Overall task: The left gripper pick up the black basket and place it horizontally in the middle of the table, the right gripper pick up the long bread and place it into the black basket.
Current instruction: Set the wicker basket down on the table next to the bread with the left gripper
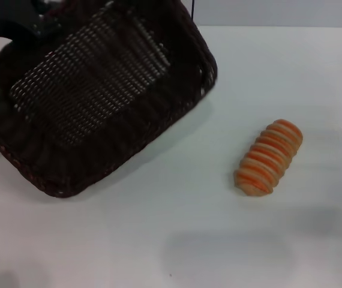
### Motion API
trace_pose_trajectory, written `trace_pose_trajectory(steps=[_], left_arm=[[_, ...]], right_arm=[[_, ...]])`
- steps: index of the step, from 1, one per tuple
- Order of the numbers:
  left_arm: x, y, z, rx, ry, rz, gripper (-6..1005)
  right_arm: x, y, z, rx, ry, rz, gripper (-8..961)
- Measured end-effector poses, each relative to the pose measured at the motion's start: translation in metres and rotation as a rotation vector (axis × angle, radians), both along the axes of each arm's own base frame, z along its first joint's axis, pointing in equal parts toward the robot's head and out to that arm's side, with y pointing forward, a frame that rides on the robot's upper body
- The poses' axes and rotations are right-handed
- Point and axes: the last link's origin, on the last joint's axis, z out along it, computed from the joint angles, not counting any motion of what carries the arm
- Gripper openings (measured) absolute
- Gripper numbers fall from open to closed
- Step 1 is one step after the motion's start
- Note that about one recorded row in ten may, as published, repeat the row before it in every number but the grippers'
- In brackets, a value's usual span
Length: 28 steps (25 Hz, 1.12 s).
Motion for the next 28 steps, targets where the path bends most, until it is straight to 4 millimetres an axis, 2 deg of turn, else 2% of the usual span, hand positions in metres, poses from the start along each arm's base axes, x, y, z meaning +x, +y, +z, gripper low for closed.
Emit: trace_pose_trajectory(steps=[1, 2, 7, 15, 19, 21, 23, 26, 28], left_arm=[[0.0, 0.0, 0.0, 0.0, 0.0, 0.0, 214], [0.008, -0.004, -0.005, -0.095, 0.058, -0.084, 214], [0.019, -0.01, -0.017, -0.248, 0.116, -0.191, 214], [0.033, -0.02, -0.031, -0.476, 0.149, -0.263, 212], [0.033, -0.02, -0.032, -0.49, 0.15, -0.264, 209], [0.032, -0.019, -0.043, -0.512, 0.148, -0.247, 208], [0.032, -0.019, -0.043, -0.512, 0.148, -0.247, 208], [0.027, -0.016, -0.062, -0.524, 0.11, -0.213, 209], [0.026, -0.016, -0.064, -0.525, 0.107, -0.209, 209]], right_arm=[[0.001, -0.002, 0.0, 0.001, 0.003, -0.003, 699], [0.002, -0.006, 0.0, 0.009, 0.004, -0.006, 699], [0.005, -0.015, 0.001, 0.027, 0.012, -0.014, 699], [0.008, -0.026, 0.002, 0.051, 0.021, -0.021, 699], [0.008, -0.027, 0.002, 0.049, 0.023, -0.021, 699], [0.008, -0.027, 0.002, 0.048, 0.024, -0.021, 699], [0.008, -0.028, 0.002, 0.048, 0.024, -0.021, 699], [0.008, -0.028, 0.001, 0.046, 0.024, -0.02, 699], [0.007, -0.028, 0.001, 0.044, 0.026, -0.019, 700]])
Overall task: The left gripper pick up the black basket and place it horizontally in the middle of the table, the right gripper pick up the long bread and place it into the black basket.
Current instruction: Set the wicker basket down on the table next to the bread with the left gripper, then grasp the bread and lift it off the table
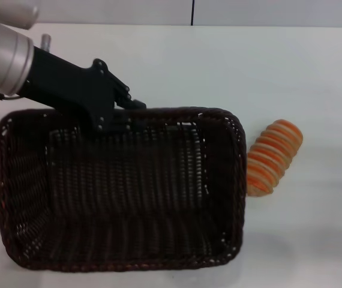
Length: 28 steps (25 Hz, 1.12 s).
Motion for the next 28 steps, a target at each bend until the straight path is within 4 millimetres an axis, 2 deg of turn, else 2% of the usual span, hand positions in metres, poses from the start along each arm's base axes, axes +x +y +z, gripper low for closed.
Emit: trace_pose_trajectory(steps=[6, 12, 13, 17, 21, 22, 23, 25, 26, 27, 28], left_arm=[[0.0, 0.0, -0.013, -0.034, -0.03, 0.014, 207], [0.007, 0.002, -0.01, -0.01, -0.103, -0.009, 204], [0.01, 0.003, -0.005, 0.025, -0.167, -0.027, 236], [0.011, 0.005, -0.002, 0.054, -0.191, -0.038, 366], [0.013, 0.006, 0.003, 0.082, -0.208, -0.049, 403], [0.008, 0.006, 0.019, 0.157, -0.309, -0.021, 412], [0.008, 0.006, 0.019, 0.157, -0.309, -0.021, 415], [-0.004, 0.007, 0.04, 0.264, -0.468, 0.034, 421], [-0.004, 0.007, 0.04, 0.264, -0.468, 0.034, 423], [-0.03, 0.006, 0.067, 0.41, -0.711, 0.121, 426], [-0.042, 0.004, 0.075, 0.462, -0.791, 0.151, 429]], right_arm=[[0.0, 0.0, -0.001, -0.006, 0.002, 0.0, 700], [0.0, 0.0, -0.002, -0.012, 0.001, 0.001, 700], [0.0, 0.0, -0.002, -0.012, 0.001, 0.001, 700], [-0.001, -0.001, -0.003, -0.017, -0.001, 0.005, 700], [-0.004, -0.001, -0.008, -0.043, -0.002, 0.023, 700], [-0.01, -0.003, -0.015, -0.072, 0.011, 0.047, 700], [-0.01, -0.003, -0.015, -0.072, 0.011, 0.047, 700], [-0.016, -0.005, -0.022, -0.101, 0.024, 0.067, 700], [-0.018, -0.006, -0.026, -0.116, 0.03, 0.077, 700], [-0.021, -0.007, -0.029, -0.13, 0.037, 0.086, 700], [-0.024, -0.008, -0.033, -0.149, 0.044, 0.093, 700]])
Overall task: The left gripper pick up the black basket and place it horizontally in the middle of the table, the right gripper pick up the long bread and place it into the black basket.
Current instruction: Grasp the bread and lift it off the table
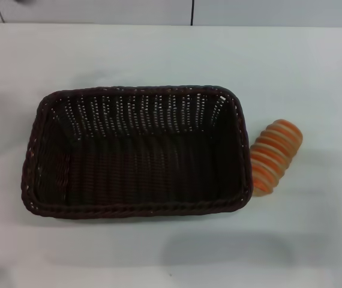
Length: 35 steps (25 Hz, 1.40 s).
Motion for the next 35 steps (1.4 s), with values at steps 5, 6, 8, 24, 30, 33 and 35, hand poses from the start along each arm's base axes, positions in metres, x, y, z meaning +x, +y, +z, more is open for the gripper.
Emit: trace_pose_trajectory(steps=[5, 6, 8, 24, 30, 33, 35], left_arm=[[-0.075, -0.018, 0.032, 0.296, -0.362, 0.166, 443], [-0.099, -0.026, 0.032, 0.392, -0.376, 0.225, 446], [-0.11, -0.031, 0.03, 0.437, -0.37, 0.255, 452], [-0.189, -0.076, 0.026, 0.604, -0.284, 0.567, 737], [-0.188, -0.076, 0.027, 0.602, -0.282, 0.561, 803], [-0.187, -0.076, 0.027, 0.601, -0.282, 0.559, 814], [-0.187, -0.076, 0.027, 0.601, -0.282, 0.558, 814]], right_arm=[[-0.012, 0.001, -0.02, -0.101, 0.025, 0.014, 698], [-0.019, 0.002, -0.028, -0.137, 0.024, 0.016, 698], [-0.024, 0.002, -0.032, -0.153, 0.016, 0.019, 696], [-0.043, -0.034, -0.085, -0.467, 0.034, -0.057, 694], [-0.036, -0.034, -0.089, -0.518, 0.038, -0.091, 695], [-0.033, -0.031, -0.09, -0.546, 0.05, -0.117, 695], [-0.031, -0.03, -0.092, -0.565, 0.053, -0.131, 695]])
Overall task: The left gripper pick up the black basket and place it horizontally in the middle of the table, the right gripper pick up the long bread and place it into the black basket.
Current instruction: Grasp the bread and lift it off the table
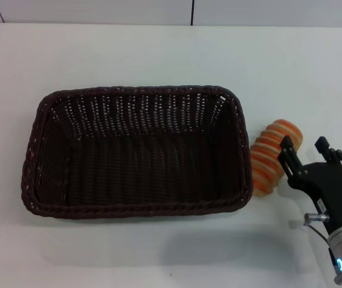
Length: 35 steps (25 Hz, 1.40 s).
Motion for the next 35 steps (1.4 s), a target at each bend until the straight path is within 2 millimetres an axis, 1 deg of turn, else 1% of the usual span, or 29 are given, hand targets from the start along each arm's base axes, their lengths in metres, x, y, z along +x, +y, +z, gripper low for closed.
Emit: trace_pose_trajectory(steps=[7, 17, 19, 29, 35], left_arm=[[0.002, 0.0, -0.001, -0.004, -0.001, -0.014, 814], [0.005, -0.001, -0.002, -0.01, -0.016, -0.039, 814], [0.006, -0.002, -0.002, -0.012, -0.025, -0.048, 814], [0.008, -0.002, -0.003, -0.013, -0.03, -0.058, 814], [0.009, -0.002, -0.004, -0.016, -0.043, -0.066, 814]], right_arm=[[0.003, 0.007, -0.006, -0.063, -0.012, -0.011, 694], [-0.002, 0.017, -0.009, -0.094, -0.033, 0.03, 695], [0.001, 0.019, -0.011, -0.105, -0.036, 0.023, 695], [0.006, 0.022, -0.018, -0.149, -0.022, 0.006, 694], [0.007, 0.023, -0.019, -0.161, -0.025, 0.001, 652]])
